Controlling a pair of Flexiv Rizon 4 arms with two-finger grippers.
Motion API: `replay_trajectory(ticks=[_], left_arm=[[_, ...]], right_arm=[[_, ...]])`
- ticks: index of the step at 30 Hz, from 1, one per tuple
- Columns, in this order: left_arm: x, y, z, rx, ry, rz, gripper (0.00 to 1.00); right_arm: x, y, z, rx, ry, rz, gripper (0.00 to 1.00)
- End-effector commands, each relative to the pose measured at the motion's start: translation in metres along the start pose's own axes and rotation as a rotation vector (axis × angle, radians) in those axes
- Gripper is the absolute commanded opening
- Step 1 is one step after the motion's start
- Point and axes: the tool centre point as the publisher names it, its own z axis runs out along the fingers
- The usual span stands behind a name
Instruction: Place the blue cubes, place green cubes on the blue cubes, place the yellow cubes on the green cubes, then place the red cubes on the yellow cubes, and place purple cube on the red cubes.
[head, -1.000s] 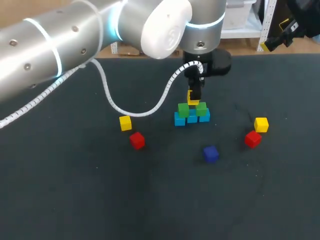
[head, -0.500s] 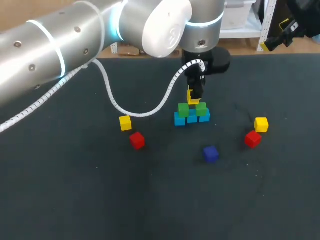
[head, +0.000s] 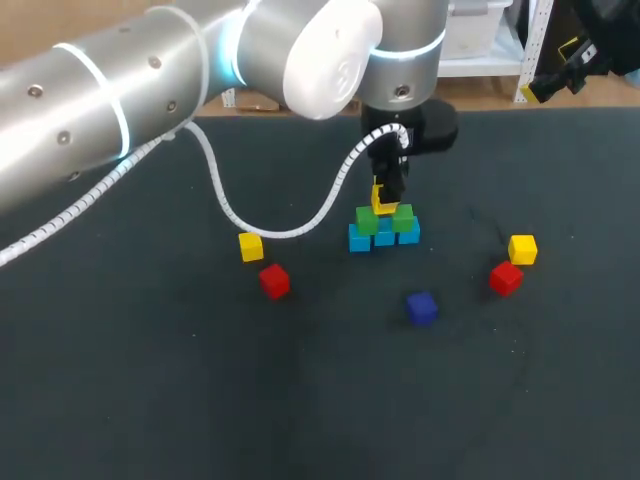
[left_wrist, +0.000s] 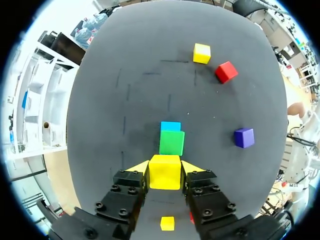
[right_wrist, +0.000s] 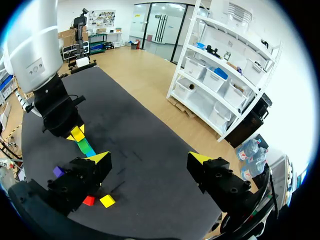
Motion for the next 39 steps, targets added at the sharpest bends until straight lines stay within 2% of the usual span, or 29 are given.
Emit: replay_trajectory(ticks=[1, 27, 30, 33, 39], left_arm=[[0.0012, -0.0003, 0.0017, -0.004, -0.002, -0.001, 0.02], [-0.0011, -0.0033, 0.0051, 0.011, -0.015, -0.005, 0.05], [-0.0012, -0.0034, 0.0052, 0.010, -0.015, -0.004, 0.08], [-0.0013, -0.0035, 0.0054, 0.010, -0.016, -0.003, 0.20], [-0.0008, -0.0039, 0.0062, 0.009, -0.012, -0.002, 0.25]], right_arm=[[0.0000, 0.0003, -0.0005, 0.001, 0.001, 0.000, 1.00], [0.0000, 0.0003, -0.0005, 0.001, 0.001, 0.000, 1.00], [0.0000, 0.0003, -0.0005, 0.001, 0.001, 0.000, 1.00], [0.0000, 0.0003, -0.0005, 0.001, 0.001, 0.000, 1.00], [0.0000, 0.0003, -0.0005, 0.001, 0.001, 0.000, 1.00]])
